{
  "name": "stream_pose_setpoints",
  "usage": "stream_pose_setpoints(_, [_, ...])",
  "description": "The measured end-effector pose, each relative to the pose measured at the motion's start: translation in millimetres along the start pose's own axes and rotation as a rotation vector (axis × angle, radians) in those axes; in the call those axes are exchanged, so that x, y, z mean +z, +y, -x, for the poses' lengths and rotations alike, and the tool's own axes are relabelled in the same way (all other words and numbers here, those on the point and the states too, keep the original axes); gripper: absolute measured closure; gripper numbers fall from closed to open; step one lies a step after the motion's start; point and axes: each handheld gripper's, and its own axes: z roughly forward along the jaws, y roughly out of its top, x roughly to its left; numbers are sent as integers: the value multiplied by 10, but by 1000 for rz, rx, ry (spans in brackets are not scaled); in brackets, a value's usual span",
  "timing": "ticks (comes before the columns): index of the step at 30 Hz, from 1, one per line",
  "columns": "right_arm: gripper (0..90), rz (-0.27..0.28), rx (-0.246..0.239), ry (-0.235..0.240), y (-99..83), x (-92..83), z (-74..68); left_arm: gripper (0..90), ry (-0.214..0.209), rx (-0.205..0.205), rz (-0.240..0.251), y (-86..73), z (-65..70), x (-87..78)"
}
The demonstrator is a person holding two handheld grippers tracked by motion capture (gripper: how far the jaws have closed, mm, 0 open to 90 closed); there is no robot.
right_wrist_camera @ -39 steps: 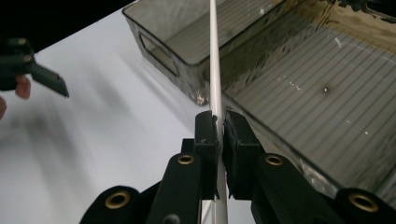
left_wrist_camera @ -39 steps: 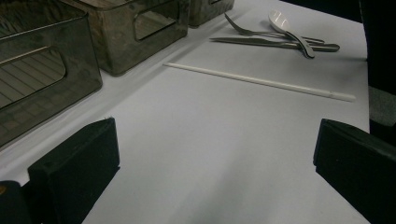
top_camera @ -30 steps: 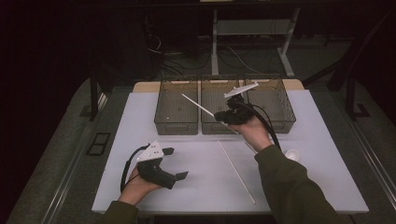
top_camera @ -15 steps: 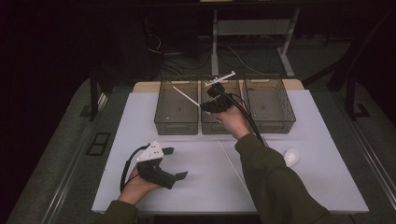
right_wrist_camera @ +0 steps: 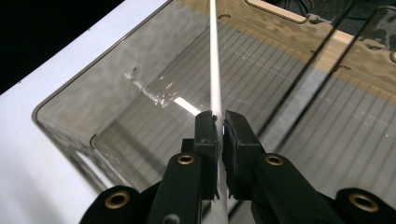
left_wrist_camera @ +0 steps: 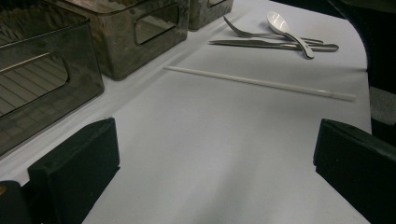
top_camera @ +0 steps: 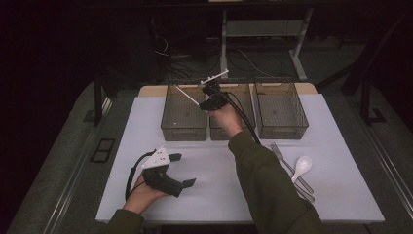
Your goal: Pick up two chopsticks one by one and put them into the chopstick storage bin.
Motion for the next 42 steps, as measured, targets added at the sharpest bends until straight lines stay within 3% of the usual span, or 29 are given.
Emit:
stream_pose_setpoints(13, [841, -34, 11, -32, 97, 339, -160, 0, -13, 2, 4, 11, 12, 1])
stream_pose_setpoints(21, [826, -40, 16, -28, 67, 417, -208, 0, -16, 1, 4, 15, 13, 14])
stream_pose_setpoints(22, [732, -31, 14, -26, 68, 406, -211, 0, -17, 1, 5, 14, 15, 13])
stream_pose_setpoints(30, [564, 9, -15, 41, 80, 220, -182, 0, -14, 0, 6, 10, 6, 8])
stream_pose_setpoints(36, [486, 56, -38, 88, 2, -21, -158, 0, -11, 17, -6, 10, 4, 3])
stream_pose_setpoints(42, [433, 79, -72, 114, -167, -254, -103, 0, -13, 9, -4, 3, 19, 6])
